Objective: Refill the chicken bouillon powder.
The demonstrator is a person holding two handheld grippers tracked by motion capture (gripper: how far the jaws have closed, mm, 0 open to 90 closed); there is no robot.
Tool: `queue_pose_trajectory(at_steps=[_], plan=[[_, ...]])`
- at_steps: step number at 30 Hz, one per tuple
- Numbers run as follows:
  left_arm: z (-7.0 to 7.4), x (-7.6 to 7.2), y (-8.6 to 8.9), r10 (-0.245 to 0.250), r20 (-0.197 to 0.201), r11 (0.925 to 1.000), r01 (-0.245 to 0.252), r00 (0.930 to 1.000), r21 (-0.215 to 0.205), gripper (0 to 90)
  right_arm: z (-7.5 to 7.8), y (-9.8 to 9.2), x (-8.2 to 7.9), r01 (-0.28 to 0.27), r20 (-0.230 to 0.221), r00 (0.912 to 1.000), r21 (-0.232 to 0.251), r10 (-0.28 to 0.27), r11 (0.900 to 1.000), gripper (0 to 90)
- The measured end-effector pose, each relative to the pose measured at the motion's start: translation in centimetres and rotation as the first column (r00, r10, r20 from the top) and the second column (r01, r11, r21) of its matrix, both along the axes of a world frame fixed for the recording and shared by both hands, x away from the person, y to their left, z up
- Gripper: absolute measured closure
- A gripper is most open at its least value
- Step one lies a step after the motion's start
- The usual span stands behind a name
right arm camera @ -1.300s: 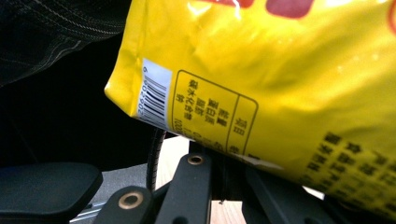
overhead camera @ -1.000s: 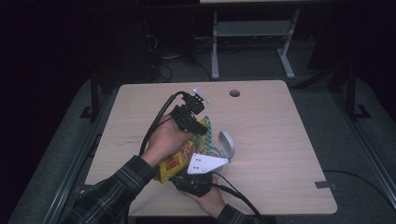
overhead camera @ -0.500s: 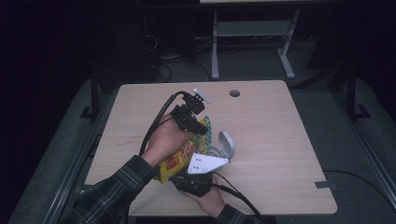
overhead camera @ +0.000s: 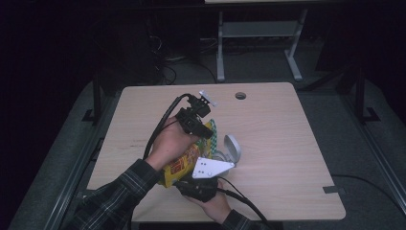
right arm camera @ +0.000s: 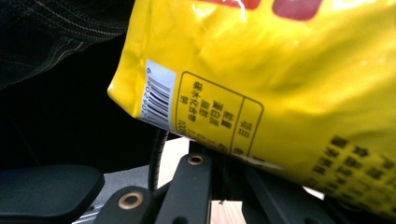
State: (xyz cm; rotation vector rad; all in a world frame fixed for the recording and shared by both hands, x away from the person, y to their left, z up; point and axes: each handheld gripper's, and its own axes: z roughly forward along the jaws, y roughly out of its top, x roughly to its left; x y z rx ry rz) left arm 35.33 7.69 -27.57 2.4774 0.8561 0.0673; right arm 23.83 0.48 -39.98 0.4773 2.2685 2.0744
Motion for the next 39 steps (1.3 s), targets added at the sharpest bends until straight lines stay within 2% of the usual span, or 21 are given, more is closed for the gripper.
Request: queue_pose_trajectory(at_steps=[39], plan=[[0.06, 0.01, -0.06, -0.002, 0.000, 1.0000, 0.002, 1.0000, -0.004, 89.9, 0.08, 0.00, -0.02, -0.009, 0.001, 1.0000, 0.004, 0.009, 1.000, 90.0]])
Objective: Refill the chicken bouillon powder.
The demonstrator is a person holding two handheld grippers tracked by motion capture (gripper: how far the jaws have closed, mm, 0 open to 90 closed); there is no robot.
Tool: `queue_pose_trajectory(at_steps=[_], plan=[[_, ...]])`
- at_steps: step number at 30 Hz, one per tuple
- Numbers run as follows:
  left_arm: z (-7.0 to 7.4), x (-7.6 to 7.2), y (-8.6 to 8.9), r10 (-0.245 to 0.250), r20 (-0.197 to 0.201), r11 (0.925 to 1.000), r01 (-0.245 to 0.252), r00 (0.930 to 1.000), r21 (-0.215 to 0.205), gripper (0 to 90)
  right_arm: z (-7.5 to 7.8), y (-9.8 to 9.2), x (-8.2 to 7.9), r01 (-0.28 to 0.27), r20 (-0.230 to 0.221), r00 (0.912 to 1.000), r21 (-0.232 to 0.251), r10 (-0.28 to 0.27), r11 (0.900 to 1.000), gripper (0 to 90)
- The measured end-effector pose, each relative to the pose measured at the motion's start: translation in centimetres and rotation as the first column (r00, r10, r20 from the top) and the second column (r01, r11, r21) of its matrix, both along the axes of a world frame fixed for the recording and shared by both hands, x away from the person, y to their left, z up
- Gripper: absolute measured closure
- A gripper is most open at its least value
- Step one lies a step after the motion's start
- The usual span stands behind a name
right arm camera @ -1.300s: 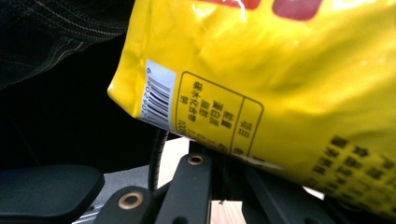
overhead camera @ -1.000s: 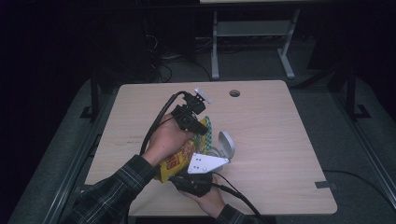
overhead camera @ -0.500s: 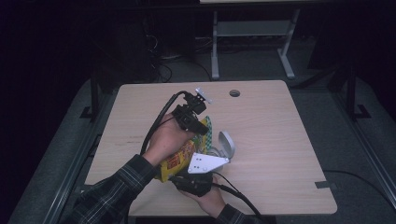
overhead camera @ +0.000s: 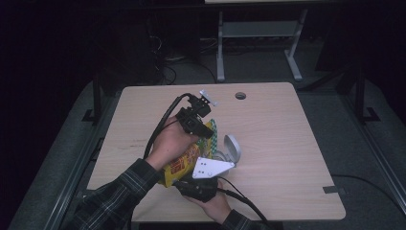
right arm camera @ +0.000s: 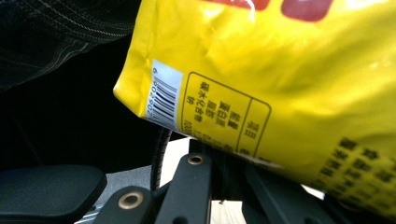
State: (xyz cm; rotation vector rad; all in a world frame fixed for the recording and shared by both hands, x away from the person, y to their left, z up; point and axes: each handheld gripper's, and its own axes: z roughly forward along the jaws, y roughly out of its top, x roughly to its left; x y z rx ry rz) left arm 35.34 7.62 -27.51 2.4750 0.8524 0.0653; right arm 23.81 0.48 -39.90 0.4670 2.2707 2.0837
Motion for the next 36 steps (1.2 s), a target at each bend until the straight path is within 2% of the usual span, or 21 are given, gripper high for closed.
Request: queue_pose_trajectory(at_steps=[13, 36], plan=[[-0.1, -0.1, 0.3, 0.000, 0.000, 1.0000, 0.000, 1.0000, -0.005, 89.9, -0.2, 0.1, 0.0, -0.006, 0.001, 1.0000, -0.009, 0.006, 1.000, 90.0], [0.0, -0.5, 1.2, 0.003, -0.003, 0.9990, -0.003, 1.0000, -0.044, 90.0, -0.8, 0.4, 0.1, -0.019, 0.003, 0.9998, -0.033, 0.019, 0.999, 90.0]])
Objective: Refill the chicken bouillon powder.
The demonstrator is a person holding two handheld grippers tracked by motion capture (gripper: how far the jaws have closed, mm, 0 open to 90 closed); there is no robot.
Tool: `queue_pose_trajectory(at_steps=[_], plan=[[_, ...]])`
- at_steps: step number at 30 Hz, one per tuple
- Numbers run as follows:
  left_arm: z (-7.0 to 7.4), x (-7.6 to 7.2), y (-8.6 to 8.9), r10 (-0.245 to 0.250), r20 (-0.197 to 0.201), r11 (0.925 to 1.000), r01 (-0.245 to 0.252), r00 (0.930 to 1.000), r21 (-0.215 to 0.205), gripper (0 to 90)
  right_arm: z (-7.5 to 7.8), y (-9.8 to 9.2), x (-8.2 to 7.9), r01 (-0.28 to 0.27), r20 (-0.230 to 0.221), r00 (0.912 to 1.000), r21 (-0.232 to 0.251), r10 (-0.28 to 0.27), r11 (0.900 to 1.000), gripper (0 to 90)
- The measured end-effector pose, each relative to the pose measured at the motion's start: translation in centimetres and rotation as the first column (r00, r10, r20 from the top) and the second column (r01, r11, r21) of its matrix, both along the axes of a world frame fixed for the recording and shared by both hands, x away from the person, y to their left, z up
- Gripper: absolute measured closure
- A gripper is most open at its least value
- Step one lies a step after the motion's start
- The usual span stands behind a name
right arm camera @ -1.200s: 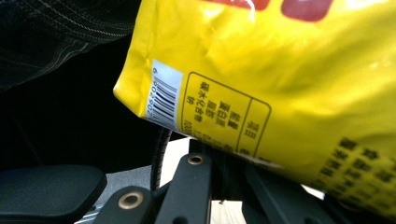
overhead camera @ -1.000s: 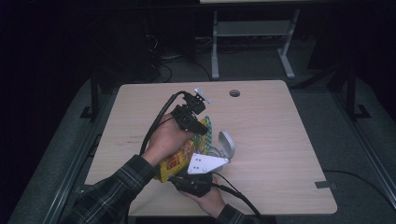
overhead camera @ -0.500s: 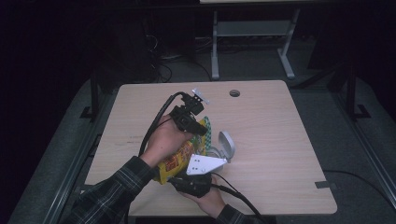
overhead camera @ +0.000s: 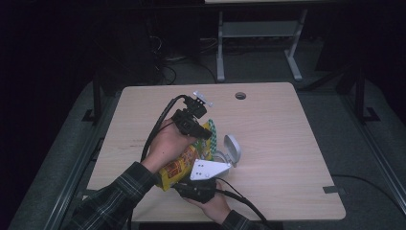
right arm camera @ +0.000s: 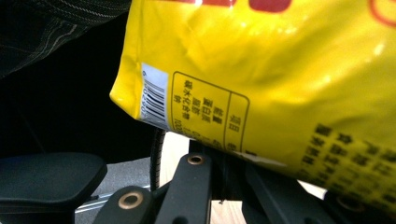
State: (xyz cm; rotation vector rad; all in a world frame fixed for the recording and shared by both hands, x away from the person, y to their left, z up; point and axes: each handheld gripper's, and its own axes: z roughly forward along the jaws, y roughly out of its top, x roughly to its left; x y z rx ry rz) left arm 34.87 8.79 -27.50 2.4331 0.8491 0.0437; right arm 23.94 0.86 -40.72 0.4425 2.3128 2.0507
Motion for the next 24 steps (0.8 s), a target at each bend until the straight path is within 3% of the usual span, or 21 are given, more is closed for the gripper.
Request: queue_pose_trajectory(at_steps=[11, 24], plan=[[0.3, -0.6, 1.2, 0.015, -0.006, 0.9981, -0.015, 0.9999, -0.059, 90.0, -0.4, 0.1, 0.1, 0.003, -0.002, 1.0000, -0.019, -0.003, 1.000, 90.0], [1.4, -2.1, 3.7, -0.003, 0.013, 0.9915, 0.005, 0.9999, -0.130, 90.0, -0.9, 0.3, 0.2, 0.004, -0.015, 0.9999, -0.038, -0.005, 0.999, 90.0]])
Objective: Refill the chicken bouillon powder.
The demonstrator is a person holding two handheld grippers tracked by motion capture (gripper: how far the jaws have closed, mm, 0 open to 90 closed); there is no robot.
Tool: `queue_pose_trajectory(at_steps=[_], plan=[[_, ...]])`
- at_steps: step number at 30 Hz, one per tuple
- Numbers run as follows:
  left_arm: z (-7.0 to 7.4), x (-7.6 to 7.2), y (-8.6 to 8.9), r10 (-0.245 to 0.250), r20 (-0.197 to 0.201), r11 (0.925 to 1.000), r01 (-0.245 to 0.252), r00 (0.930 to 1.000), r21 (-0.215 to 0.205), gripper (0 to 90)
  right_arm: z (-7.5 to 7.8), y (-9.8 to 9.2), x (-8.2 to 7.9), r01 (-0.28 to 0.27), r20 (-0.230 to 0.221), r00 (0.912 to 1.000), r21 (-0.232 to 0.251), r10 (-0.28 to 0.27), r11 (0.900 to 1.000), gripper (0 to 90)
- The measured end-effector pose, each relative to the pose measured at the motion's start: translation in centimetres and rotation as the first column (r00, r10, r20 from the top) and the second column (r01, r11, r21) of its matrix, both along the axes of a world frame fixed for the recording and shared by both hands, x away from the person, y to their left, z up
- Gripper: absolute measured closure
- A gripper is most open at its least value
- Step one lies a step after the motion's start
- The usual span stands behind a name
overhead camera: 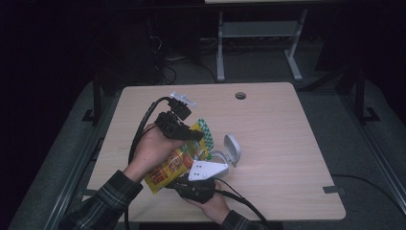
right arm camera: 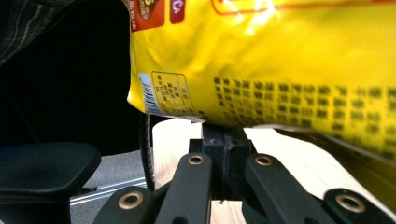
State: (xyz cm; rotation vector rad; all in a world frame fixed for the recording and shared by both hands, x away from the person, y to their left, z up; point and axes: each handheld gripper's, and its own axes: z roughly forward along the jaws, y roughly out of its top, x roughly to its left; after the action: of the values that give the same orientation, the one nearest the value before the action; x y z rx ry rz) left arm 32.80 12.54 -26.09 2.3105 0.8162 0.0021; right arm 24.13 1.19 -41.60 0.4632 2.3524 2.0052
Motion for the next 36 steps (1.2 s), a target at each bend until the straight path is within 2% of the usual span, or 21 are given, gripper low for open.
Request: queue_pose_trajectory(at_steps=[11, 12, 14, 15, 19, 23, 27, 29, 33, 34, 36], plan=[[0.7, -0.7, 1.9, -0.008, 0.016, 0.9978, 0.009, 0.9998, -0.066, 90.0, -0.2, 0.1, 0.0, 0.008, -0.001, 1.0000, -0.025, -0.008, 1.000, 90.0], [0.7, -0.8, 2.2, 0.004, 0.019, 0.9961, -0.002, 0.9998, -0.088, 90.0, -0.2, 0.1, 0.0, 0.011, -0.001, 0.9999, -0.028, -0.011, 1.000, 90.0], [0.7, -0.8, 2.5, 0.001, 0.017, 0.9949, 0.001, 0.9999, -0.100, 90.0, -0.2, 0.1, 0.0, 0.018, 0.005, 0.9998, -0.039, -0.018, 0.999, 90.0], [0.7, -0.9, 3.1, 0.003, 0.018, 0.9927, -0.001, 0.9998, -0.120, 90.0, -0.3, 0.0, 0.1, 0.018, 0.001, 0.9998, -0.038, -0.018, 0.999, 90.0], [0.6, -0.9, 4.1, 0.005, 0.018, 0.9902, -0.002, 0.9998, -0.139, 90.0, -0.3, -0.1, 0.1, 0.023, 0.001, 0.9997, -0.044, -0.023, 0.999, 90.0], [0.4, -1.1, 5.2, 0.010, 0.018, 0.9853, -0.007, 0.9998, -0.171, 90.0, -0.5, -0.2, 0.2, 0.022, -0.012, 0.9997, -0.051, -0.023, 0.998, 90.0], [0.2, -1.2, 6.3, 0.010, 0.038, 0.9800, -0.002, 0.9992, -0.199, 90.0, -0.5, -0.3, 0.3, 0.027, -0.008, 0.9996, -0.053, -0.028, 0.998, 90.0], [0.0, -1.2, 7.2, 0.019, 0.056, 0.9729, -0.006, 0.9983, -0.231, 90.0, -0.4, -0.6, 0.3, 0.035, -0.010, 0.9993, -0.049, -0.036, 0.998, 90.0], [-0.4, -1.1, 7.9, 0.022, 0.076, 0.9692, -0.002, 0.9968, -0.246, 90.0, 0.1, -1.2, 0.5, 0.041, -0.006, 0.9991, -0.039, -0.041, 0.998, 90.0], [-0.9, -0.8, 8.2, 0.020, 0.080, 0.9648, 0.002, 0.9966, -0.263, 90.0, 0.2, -1.5, 0.6, 0.045, -0.002, 0.9990, -0.037, -0.045, 0.998, 90.0], [-1.1, -0.8, 8.3, 0.025, 0.084, 0.9637, -0.002, 0.9962, -0.267, 90.0, 0.3, -1.8, 0.7, 0.051, -0.007, 0.9986, -0.042, -0.052, 0.998, 90.0]])
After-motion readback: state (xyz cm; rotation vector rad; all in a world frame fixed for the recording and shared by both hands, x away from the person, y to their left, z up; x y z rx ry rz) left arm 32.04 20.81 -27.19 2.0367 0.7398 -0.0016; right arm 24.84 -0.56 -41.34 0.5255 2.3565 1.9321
